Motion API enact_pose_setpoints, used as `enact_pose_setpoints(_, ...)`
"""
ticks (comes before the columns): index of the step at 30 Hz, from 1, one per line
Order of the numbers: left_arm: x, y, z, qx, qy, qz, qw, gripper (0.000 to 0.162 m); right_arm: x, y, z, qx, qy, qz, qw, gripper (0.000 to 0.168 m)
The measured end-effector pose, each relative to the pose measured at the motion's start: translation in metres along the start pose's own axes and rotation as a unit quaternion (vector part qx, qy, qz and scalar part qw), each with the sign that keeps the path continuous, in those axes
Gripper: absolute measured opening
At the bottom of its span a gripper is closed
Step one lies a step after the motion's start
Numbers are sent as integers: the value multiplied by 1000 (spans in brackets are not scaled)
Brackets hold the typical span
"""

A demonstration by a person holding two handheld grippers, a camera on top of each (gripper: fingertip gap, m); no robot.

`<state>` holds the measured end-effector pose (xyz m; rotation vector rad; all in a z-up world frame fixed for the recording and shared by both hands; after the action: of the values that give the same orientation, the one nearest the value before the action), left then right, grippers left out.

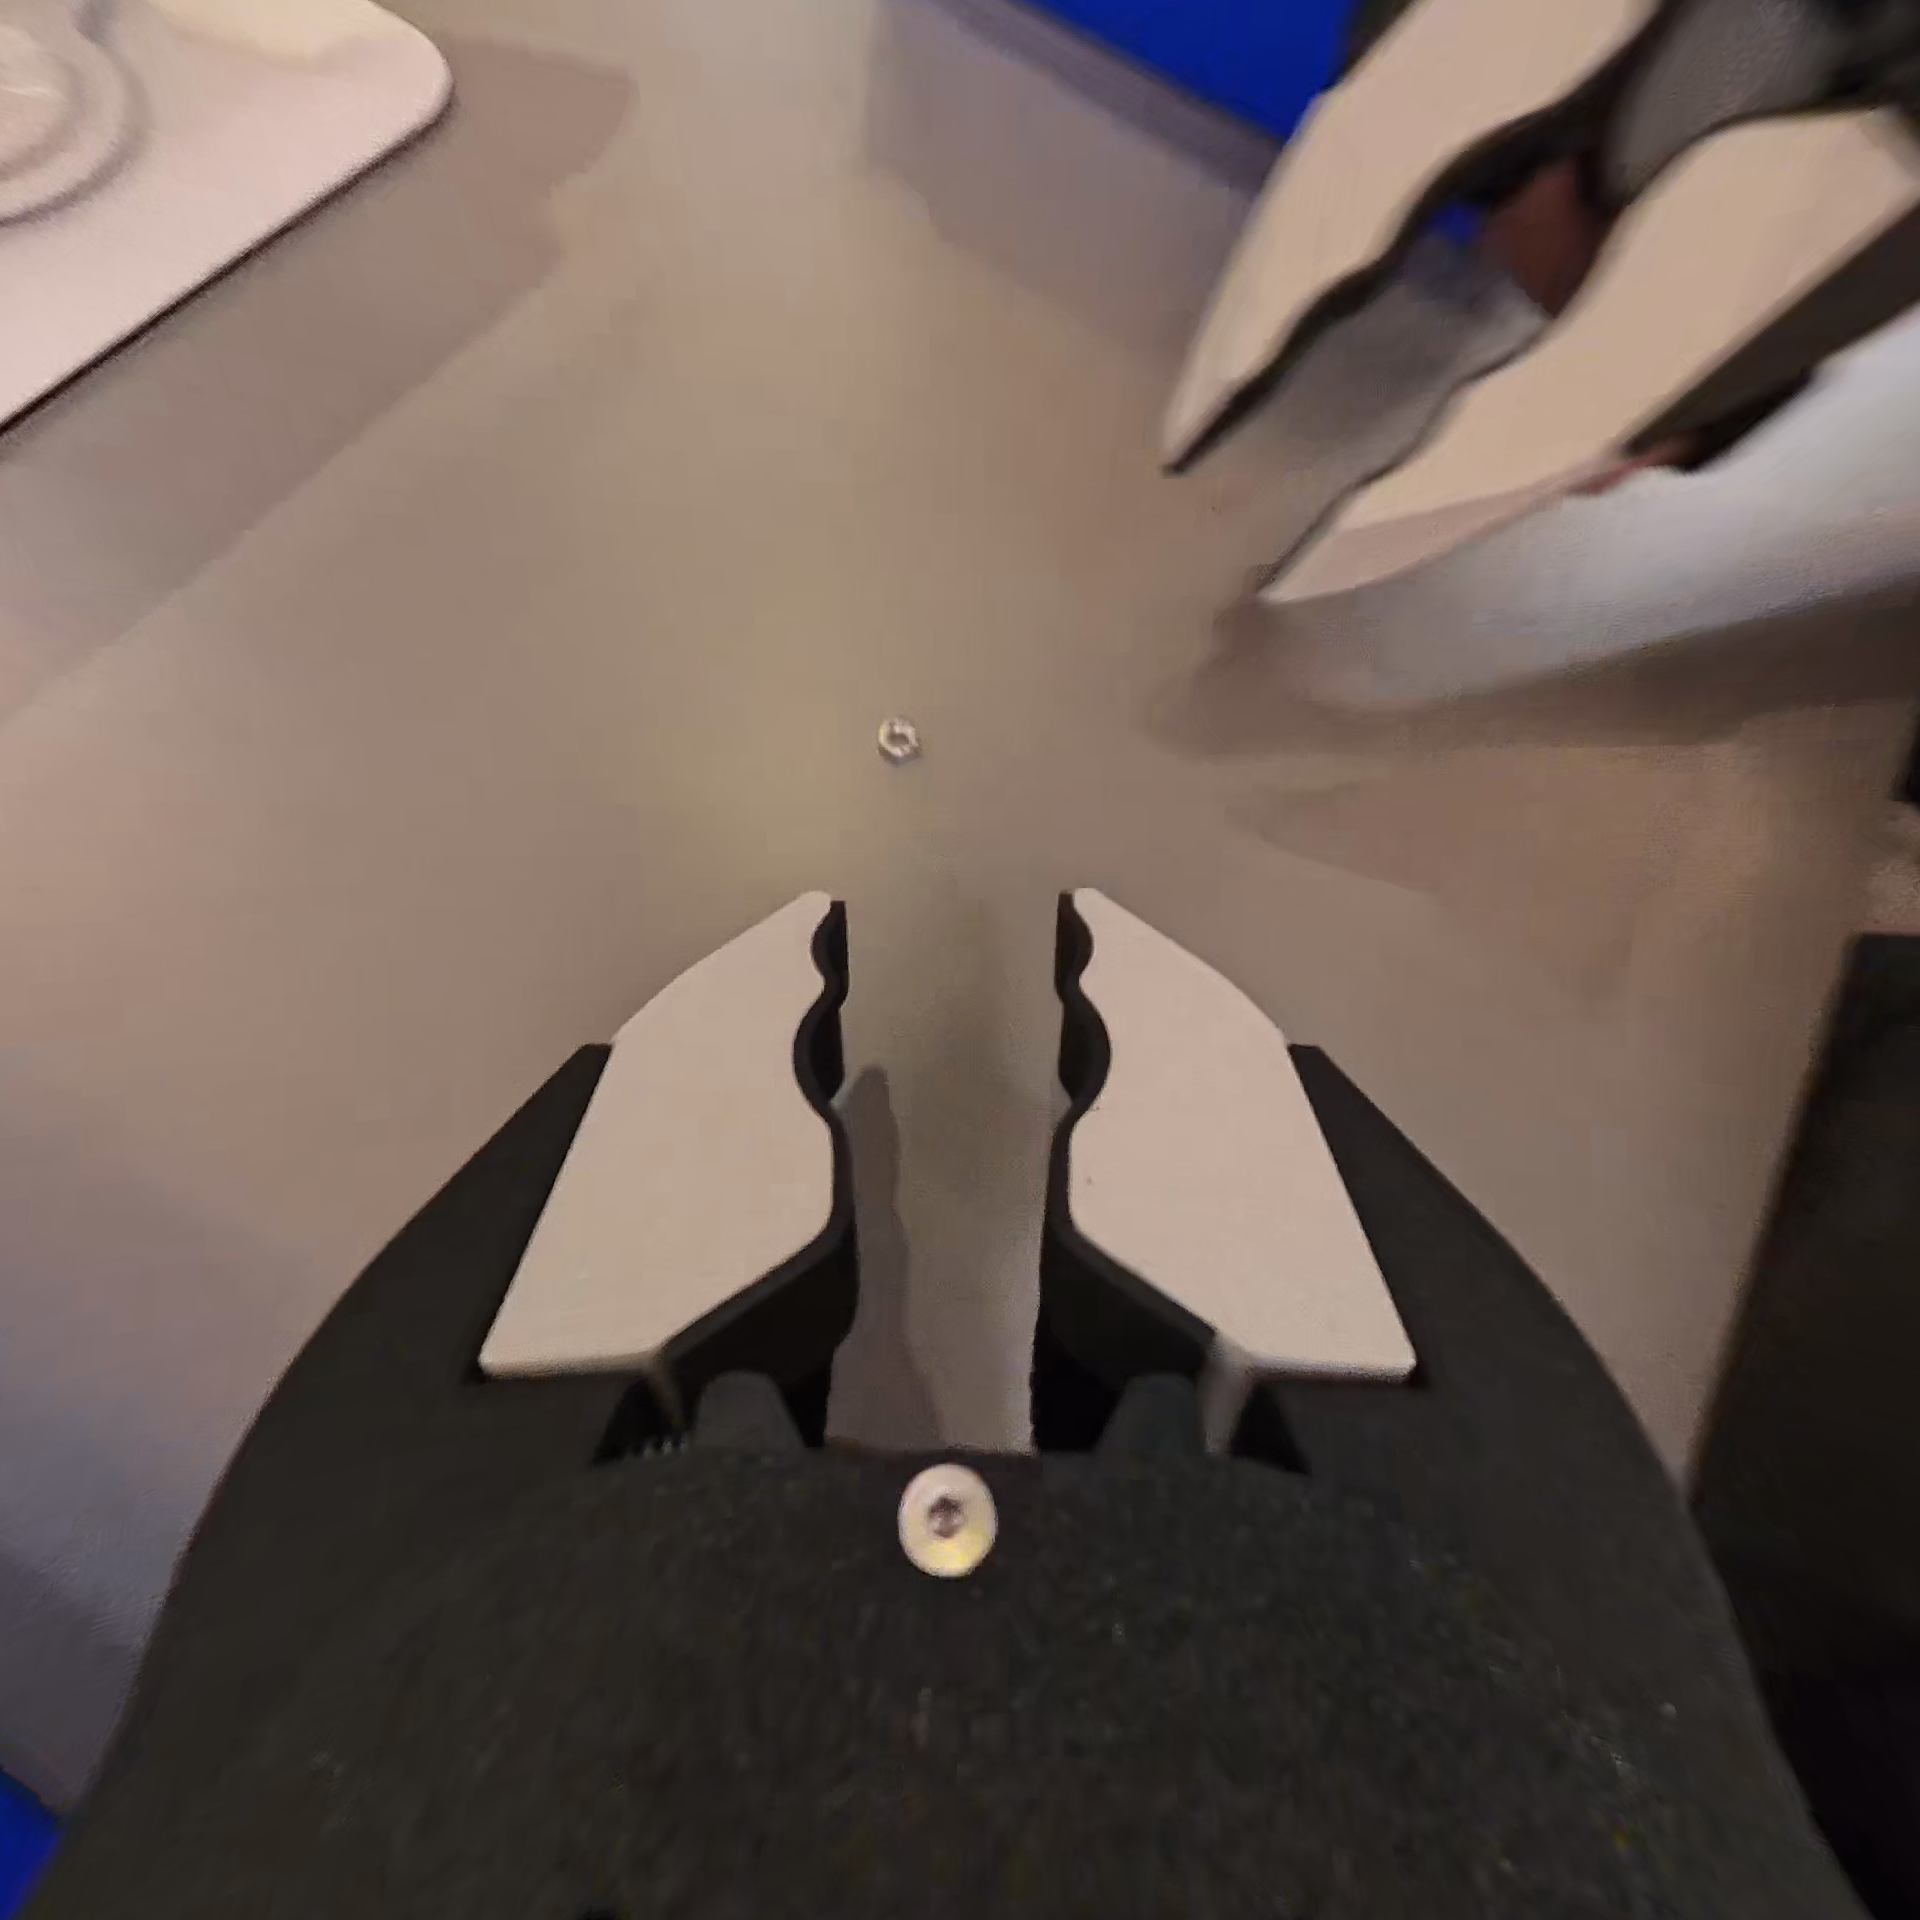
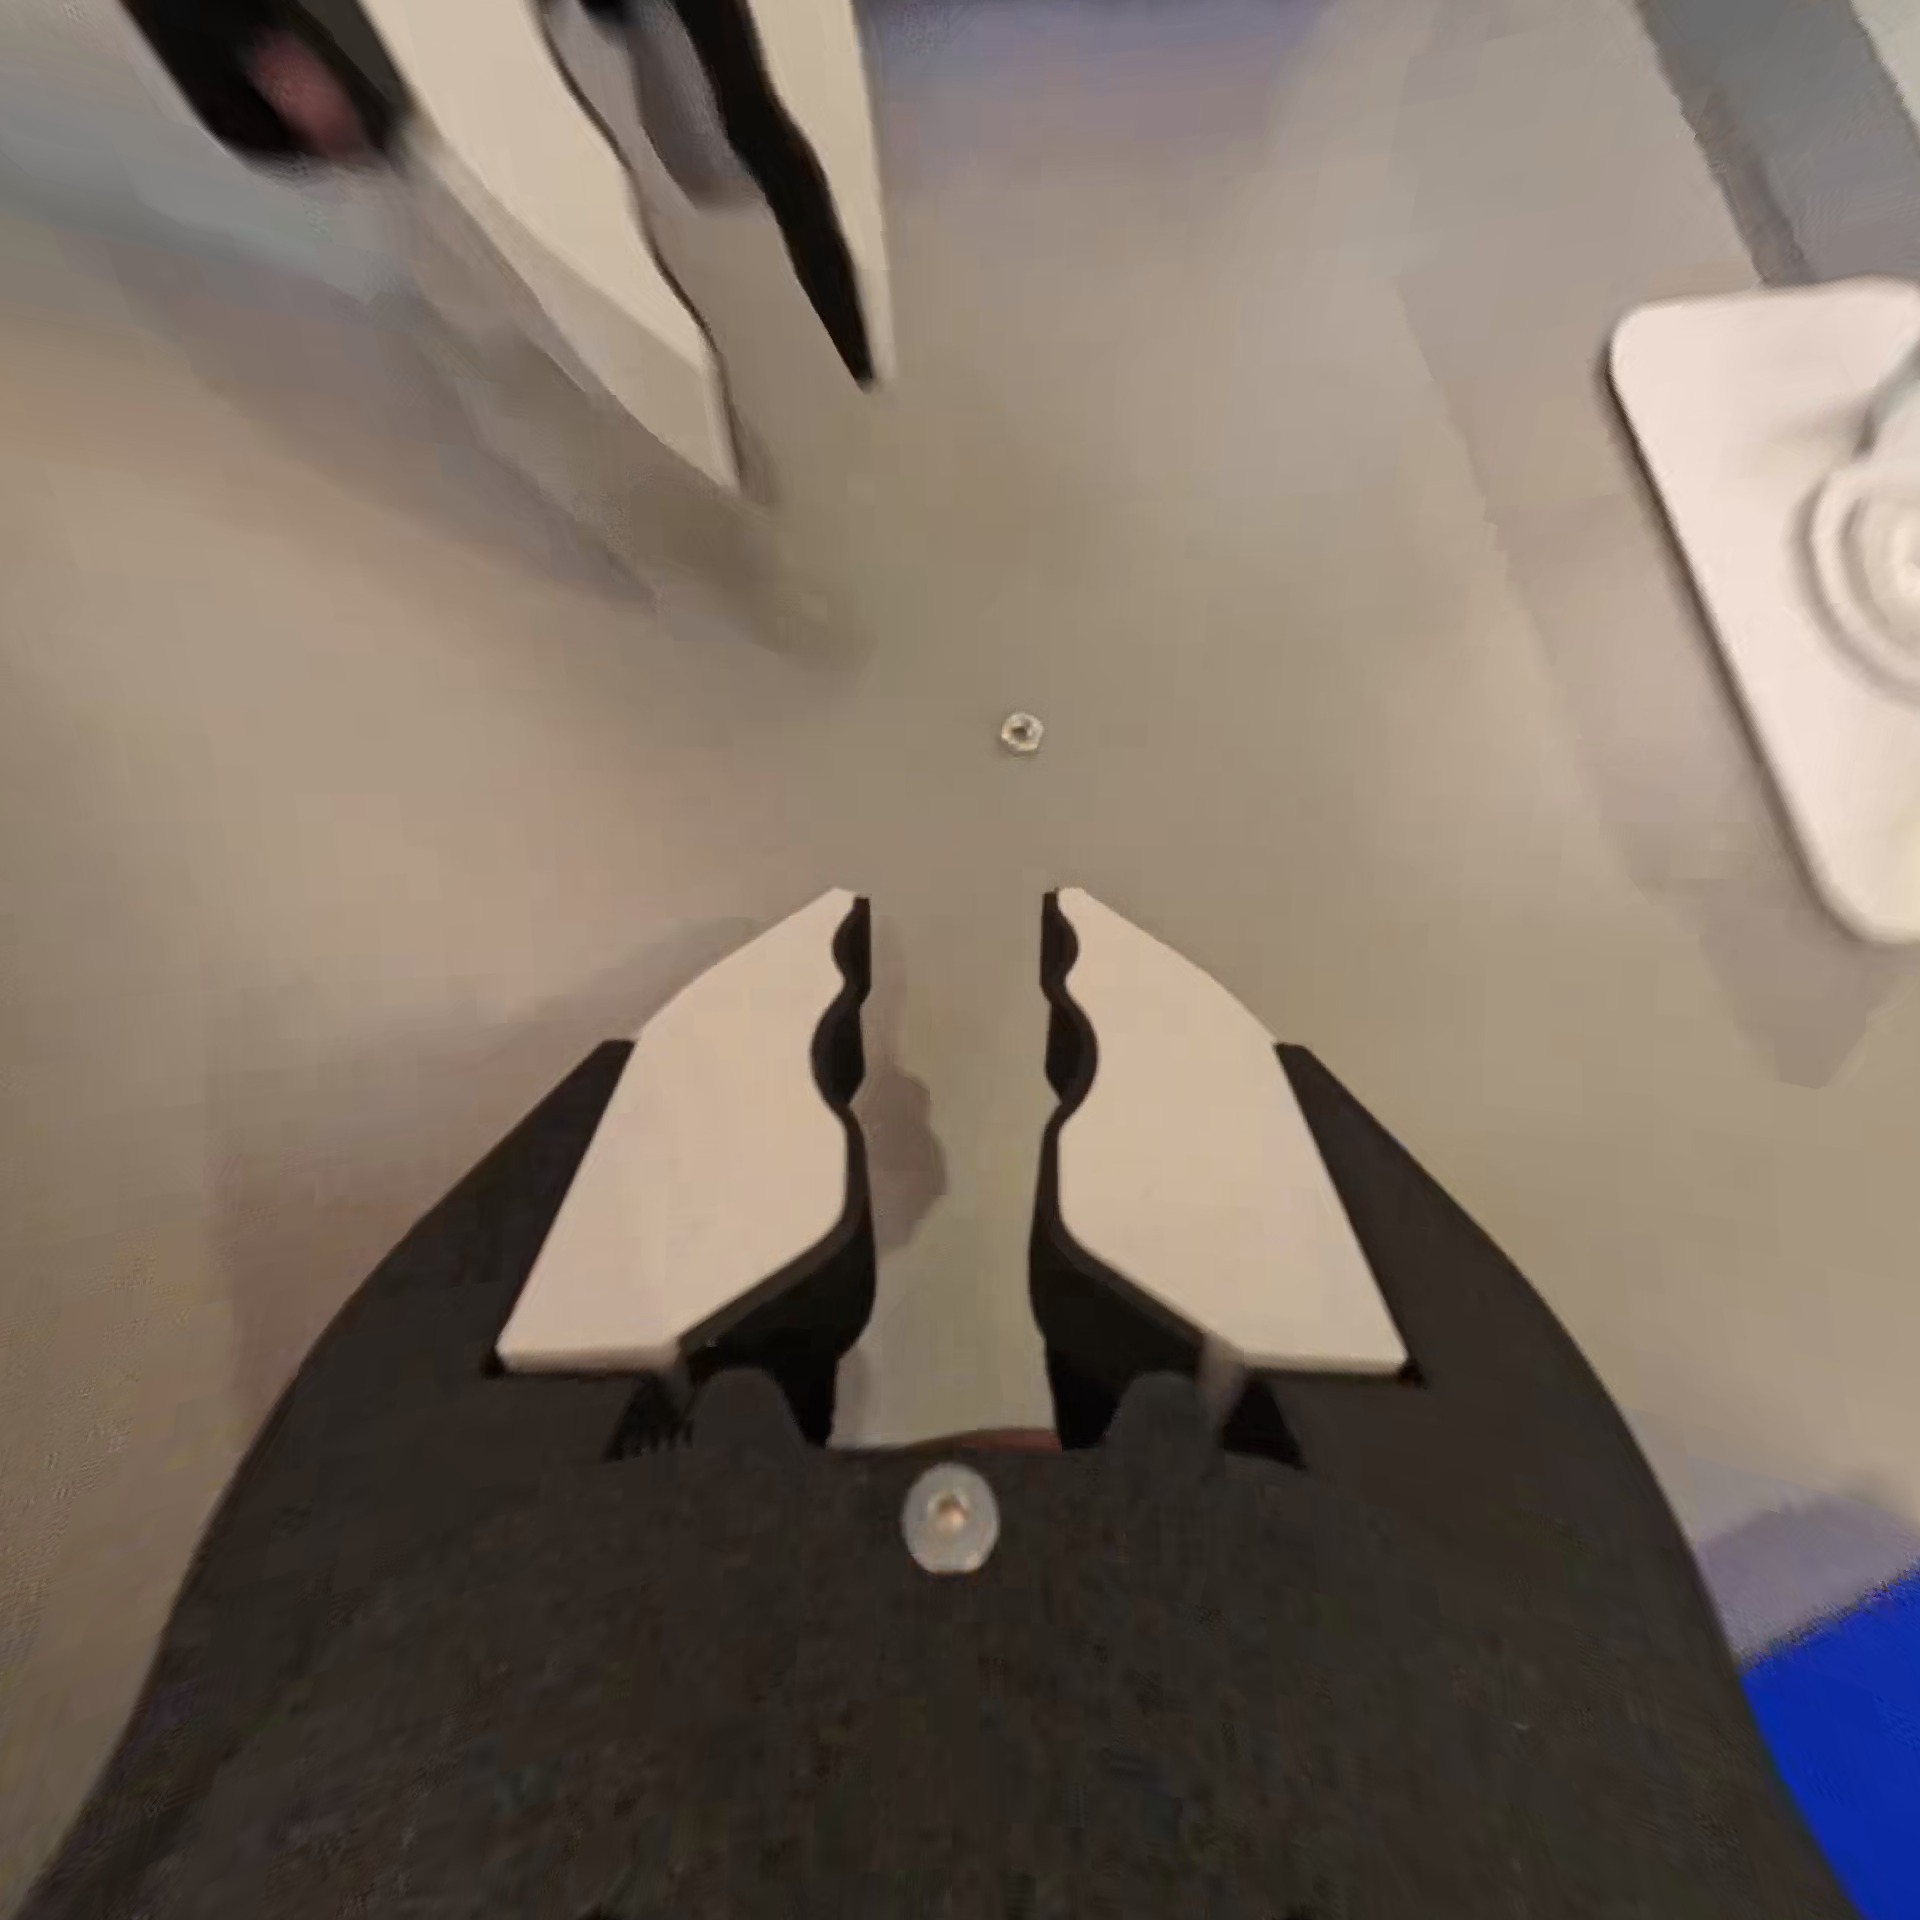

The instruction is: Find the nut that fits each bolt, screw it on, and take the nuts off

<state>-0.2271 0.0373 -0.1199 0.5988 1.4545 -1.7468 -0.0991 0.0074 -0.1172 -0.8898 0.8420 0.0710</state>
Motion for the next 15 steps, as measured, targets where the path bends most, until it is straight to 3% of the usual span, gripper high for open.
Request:
enact_pose_setpoints(6, 53, -55, 44, -2, -42, 97, 994, 34, -22, 55, 6, -102, -208, -86, 969, 22)
enact_pose_setpoints(10, 77, -69, 57, 6, -78, 133, 988, 34, -17, 67, 5, -164, -269, -129, 940, 21)
enact_pose_setpoints(15, 85, -76, 65, 29, -90, 160, 983, 34, -16, 84, 6, -154, -308, -137, 929, 20)
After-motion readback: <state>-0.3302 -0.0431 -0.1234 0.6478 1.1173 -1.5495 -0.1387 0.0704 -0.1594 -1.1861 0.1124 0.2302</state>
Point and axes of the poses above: each gripper's, where its closed fingertips meet, y out along the fingers, x out of its underside, z = x × y across the jaws, the point moved 3 cm from there along -y, back along the fingers, and after that the axes turned 13 degrees about x, right-handed, at the moved point
